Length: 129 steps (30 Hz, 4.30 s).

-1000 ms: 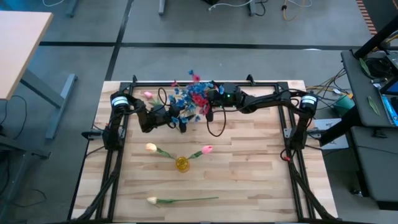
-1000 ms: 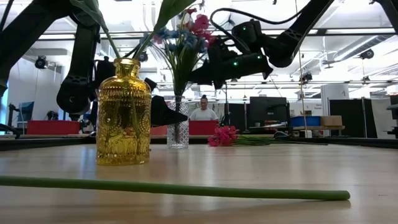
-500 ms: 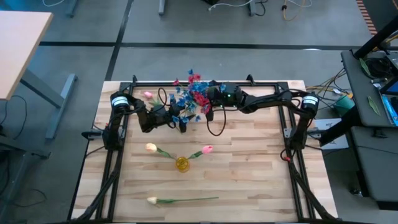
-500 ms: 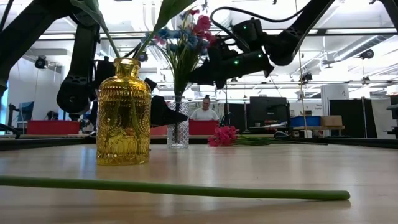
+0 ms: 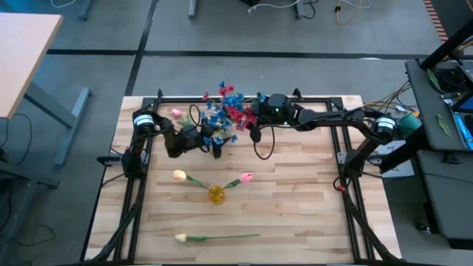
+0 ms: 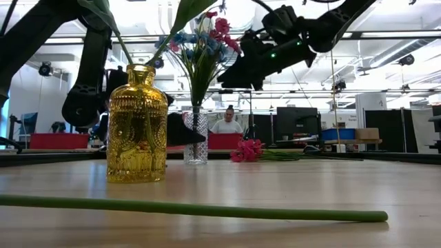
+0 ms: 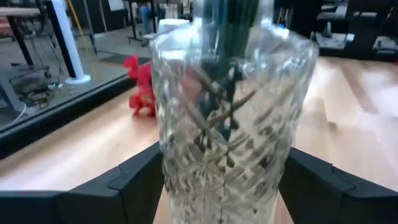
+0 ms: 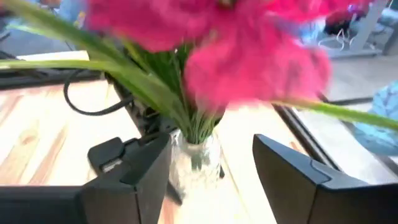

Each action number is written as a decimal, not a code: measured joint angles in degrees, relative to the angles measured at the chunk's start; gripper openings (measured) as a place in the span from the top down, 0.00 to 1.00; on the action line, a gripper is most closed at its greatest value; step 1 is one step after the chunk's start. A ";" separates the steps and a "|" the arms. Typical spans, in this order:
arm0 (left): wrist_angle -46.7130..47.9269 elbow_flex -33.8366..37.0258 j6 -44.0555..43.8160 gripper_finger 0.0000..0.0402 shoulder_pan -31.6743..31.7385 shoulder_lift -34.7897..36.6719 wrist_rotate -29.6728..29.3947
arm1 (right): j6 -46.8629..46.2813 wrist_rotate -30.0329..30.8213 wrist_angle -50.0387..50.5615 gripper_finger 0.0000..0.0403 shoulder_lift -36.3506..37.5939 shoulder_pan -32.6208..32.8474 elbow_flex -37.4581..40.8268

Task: Sort flowers into vase by color
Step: Put the pink tulip into the yellow vase

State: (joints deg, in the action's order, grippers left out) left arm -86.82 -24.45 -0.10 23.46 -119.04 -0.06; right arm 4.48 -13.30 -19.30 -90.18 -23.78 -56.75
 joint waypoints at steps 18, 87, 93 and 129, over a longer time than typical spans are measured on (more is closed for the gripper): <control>-1.82 2.54 -2.86 0.28 0.00 3.17 0.02 | -0.60 -0.02 7.89 0.34 3.21 -0.25 0.00; 105.45 -15.84 -51.40 0.76 7.23 24.33 -27.08 | -0.42 -9.23 15.03 0.32 3.55 0.30 -0.07; 106.00 -16.12 -50.48 0.98 7.63 24.30 -27.93 | -0.40 -9.24 16.97 0.32 3.55 0.30 -0.07; 93.02 -37.14 7.27 1.00 0.66 71.90 3.57 | 3.34 -1.46 17.61 0.32 19.95 -0.12 -0.04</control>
State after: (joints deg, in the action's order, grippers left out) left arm 6.20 -61.59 7.17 24.12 -47.14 3.51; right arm 7.82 -14.76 -1.68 -70.23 -23.90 -56.80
